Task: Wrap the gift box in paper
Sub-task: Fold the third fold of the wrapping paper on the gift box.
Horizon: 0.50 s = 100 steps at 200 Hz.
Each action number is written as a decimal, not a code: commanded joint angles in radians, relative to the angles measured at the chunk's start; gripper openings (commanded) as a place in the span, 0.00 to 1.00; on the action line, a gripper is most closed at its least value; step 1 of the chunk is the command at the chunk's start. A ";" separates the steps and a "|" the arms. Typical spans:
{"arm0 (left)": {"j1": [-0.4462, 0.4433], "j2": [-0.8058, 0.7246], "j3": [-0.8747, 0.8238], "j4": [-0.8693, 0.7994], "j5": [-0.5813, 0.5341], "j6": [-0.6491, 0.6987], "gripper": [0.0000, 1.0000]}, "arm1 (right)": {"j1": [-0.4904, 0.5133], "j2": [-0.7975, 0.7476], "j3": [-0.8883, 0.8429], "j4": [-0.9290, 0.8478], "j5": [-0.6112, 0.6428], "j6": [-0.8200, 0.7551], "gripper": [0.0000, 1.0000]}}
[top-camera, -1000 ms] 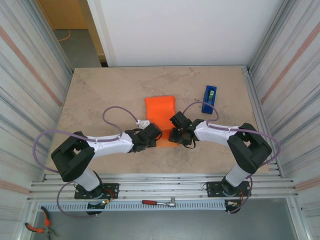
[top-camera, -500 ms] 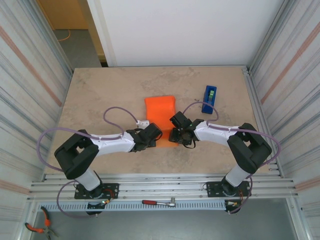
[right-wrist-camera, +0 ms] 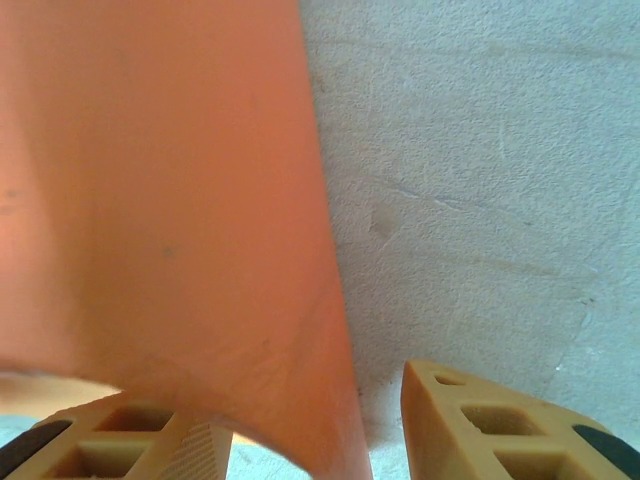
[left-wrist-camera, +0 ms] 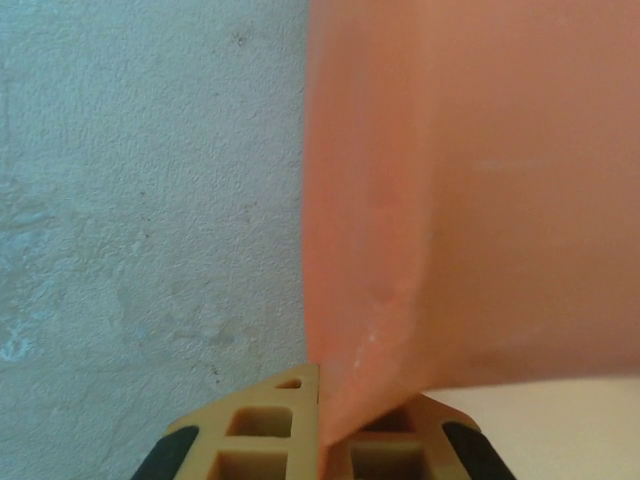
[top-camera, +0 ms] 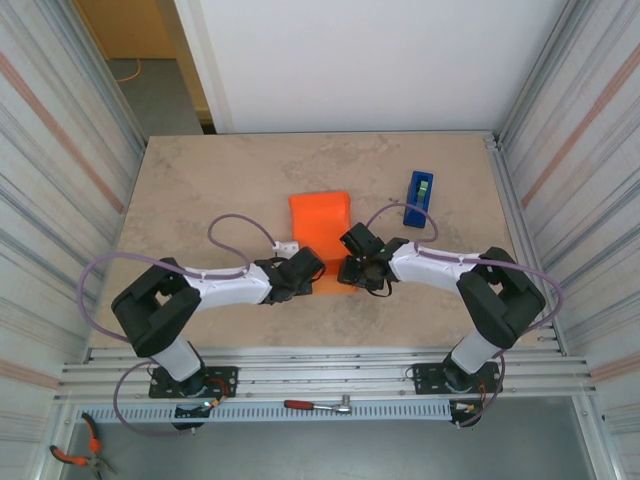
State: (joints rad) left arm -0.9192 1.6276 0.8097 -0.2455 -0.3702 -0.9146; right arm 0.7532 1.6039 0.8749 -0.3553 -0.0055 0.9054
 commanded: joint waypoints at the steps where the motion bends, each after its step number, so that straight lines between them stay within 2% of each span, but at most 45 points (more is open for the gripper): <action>1: -0.013 0.021 0.020 -0.009 -0.033 -0.003 0.00 | 0.010 -0.043 0.011 -0.040 -0.001 -0.003 0.47; 33: -0.023 0.031 0.025 -0.010 -0.034 -0.004 0.00 | 0.009 -0.037 -0.004 -0.036 -0.001 0.000 0.46; 62: -0.030 0.034 0.027 -0.010 -0.034 -0.005 0.00 | 0.009 -0.008 -0.006 -0.022 -0.011 0.000 0.38; 81: -0.031 0.038 0.030 -0.011 -0.034 -0.005 0.00 | 0.012 0.008 -0.006 -0.012 -0.014 0.000 0.25; 100: -0.034 0.039 0.032 -0.010 -0.033 -0.005 0.00 | 0.012 0.019 -0.005 -0.011 -0.016 0.000 0.00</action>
State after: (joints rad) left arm -0.9382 1.6474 0.8211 -0.2344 -0.3885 -0.9146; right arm 0.7589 1.6001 0.8749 -0.3614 -0.0101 0.9085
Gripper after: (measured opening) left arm 0.059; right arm 0.142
